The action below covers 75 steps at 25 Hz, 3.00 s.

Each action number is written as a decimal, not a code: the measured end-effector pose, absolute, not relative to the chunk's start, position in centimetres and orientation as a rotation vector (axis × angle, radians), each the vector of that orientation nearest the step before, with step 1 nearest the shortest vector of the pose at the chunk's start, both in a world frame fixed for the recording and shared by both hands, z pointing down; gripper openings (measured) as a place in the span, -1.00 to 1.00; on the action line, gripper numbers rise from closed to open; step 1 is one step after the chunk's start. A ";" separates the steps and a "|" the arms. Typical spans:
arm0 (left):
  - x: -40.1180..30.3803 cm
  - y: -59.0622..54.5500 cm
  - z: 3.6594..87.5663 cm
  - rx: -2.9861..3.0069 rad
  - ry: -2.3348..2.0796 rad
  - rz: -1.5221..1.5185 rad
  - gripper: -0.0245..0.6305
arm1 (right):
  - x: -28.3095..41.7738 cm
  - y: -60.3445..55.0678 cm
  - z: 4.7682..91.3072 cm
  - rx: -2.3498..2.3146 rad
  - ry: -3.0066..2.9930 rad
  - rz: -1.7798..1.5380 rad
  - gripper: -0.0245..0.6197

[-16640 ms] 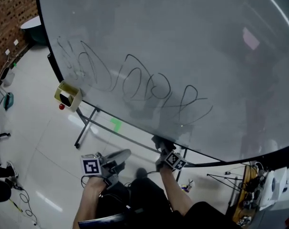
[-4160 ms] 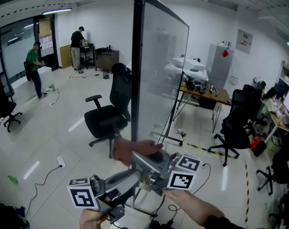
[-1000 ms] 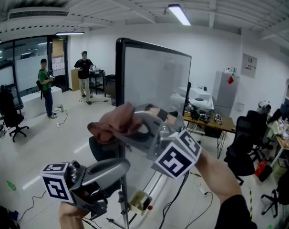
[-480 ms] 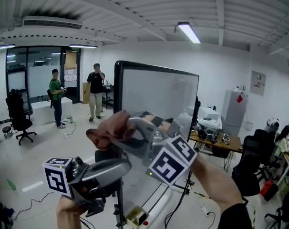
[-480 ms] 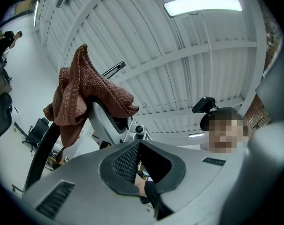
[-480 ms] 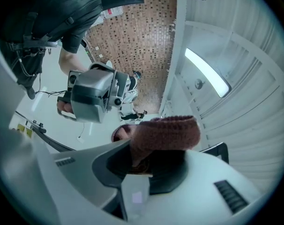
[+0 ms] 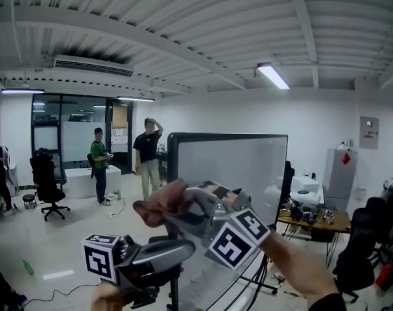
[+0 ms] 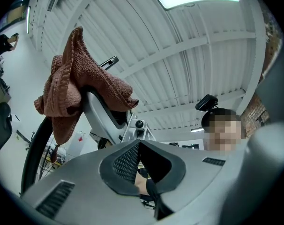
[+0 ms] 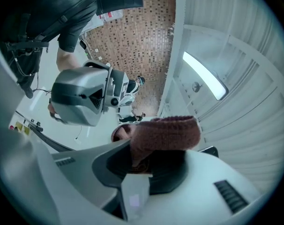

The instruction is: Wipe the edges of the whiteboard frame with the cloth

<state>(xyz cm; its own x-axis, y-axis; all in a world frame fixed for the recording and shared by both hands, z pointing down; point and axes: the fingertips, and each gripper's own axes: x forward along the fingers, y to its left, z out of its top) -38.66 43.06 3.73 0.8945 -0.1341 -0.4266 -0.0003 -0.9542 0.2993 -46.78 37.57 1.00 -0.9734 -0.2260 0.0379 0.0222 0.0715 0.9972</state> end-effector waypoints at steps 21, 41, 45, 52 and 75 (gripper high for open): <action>-39.7 44.9 -1.8 2.905 0.204 -0.564 -0.93 | -47.8 38.3 -6.3 0.431 -2.034 -2.116 -0.64; -39.3 43.7 -4.2 2.959 0.329 -0.520 -0.93 | -47.2 37.9 -12.1 0.498 -2.230 -2.101 -0.64; -38.4 43.2 -3.9 2.987 0.275 -0.517 -0.93 | -46.7 38.1 -12.5 0.461 -2.304 -2.107 -0.64; -36.9 42.4 -4.2 3.051 0.165 -0.535 -0.93 | -46.2 37.6 -13.4 0.361 -2.557 -1.980 -0.64; -30.7 36.9 -6.1 3.079 -0.131 -0.460 -0.93 | -42.1 28.4 -16.6 0.230 -2.778 -1.540 -0.65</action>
